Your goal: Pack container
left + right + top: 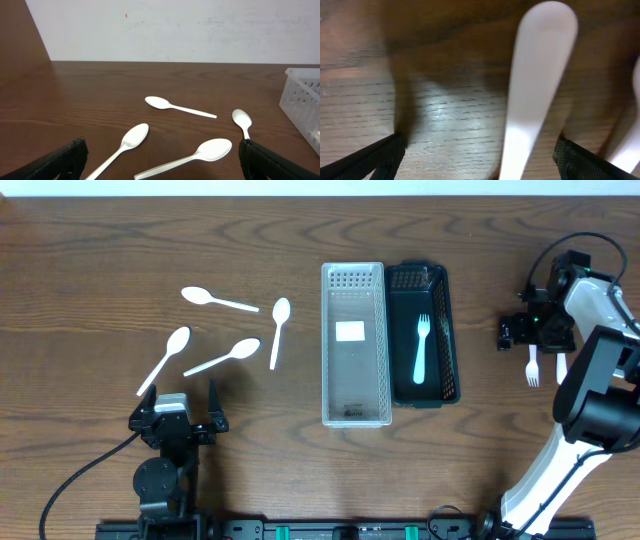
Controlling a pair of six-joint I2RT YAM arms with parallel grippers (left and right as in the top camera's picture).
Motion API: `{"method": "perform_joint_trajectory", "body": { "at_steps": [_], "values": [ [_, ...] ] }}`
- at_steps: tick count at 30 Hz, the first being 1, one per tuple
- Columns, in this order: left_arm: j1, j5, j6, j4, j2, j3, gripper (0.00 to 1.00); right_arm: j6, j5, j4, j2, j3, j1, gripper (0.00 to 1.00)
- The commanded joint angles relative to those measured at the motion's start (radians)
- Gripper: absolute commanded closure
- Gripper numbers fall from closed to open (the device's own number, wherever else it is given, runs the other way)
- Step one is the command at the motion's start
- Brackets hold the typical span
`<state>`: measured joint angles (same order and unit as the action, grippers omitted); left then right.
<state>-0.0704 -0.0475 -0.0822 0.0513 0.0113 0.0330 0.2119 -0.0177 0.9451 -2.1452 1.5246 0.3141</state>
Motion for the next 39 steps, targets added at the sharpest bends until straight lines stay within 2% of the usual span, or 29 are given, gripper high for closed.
{"method": "perform_joint_trajectory", "body": {
  "at_steps": [1,3,6,7,9,10,17,23,30,39],
  "values": [
    [-0.004,0.014,-0.01,0.017,0.0,-0.029,0.02,-0.005,-0.003,-0.003,0.0,-0.023,0.024,0.04],
    [-0.004,0.014,-0.01,0.017,0.0,-0.029,0.02,-0.005,-0.005,-0.003,0.0,-0.023,0.026,0.21],
    [-0.004,0.014,-0.01,0.017,0.0,-0.029,0.02,-0.007,-0.005,-0.003,0.0,-0.022,0.027,0.65],
    [-0.004,0.014,-0.01,0.017,0.0,-0.029,0.02,-0.012,-0.008,-0.003,0.0,-0.022,0.027,0.76],
    [-0.004,0.014,-0.01,0.017,0.0,-0.029,0.02,-0.018,-0.009,-0.002,0.0,-0.022,0.027,0.96],
    [-0.004,0.014,-0.01,0.017,0.0,-0.029,0.02,-0.025,-0.01,0.001,0.0,-0.021,0.027,0.99],
    [-0.004,0.014,-0.01,0.017,0.0,-0.029,0.02,-0.051,-0.008,0.127,0.002,0.091,0.01,0.99],
    [-0.004,0.014,-0.01,0.017,0.0,-0.029,0.02,-0.07,0.072,0.388,0.002,0.375,-0.056,0.99],
    [-0.004,0.014,-0.01,0.017,0.0,-0.029,0.02,-0.108,0.294,0.688,0.003,0.691,-0.185,0.96],
    [-0.004,0.014,-0.01,0.017,0.0,-0.029,0.02,-0.179,0.275,0.716,0.006,0.67,-0.393,0.93]
  ]
}}
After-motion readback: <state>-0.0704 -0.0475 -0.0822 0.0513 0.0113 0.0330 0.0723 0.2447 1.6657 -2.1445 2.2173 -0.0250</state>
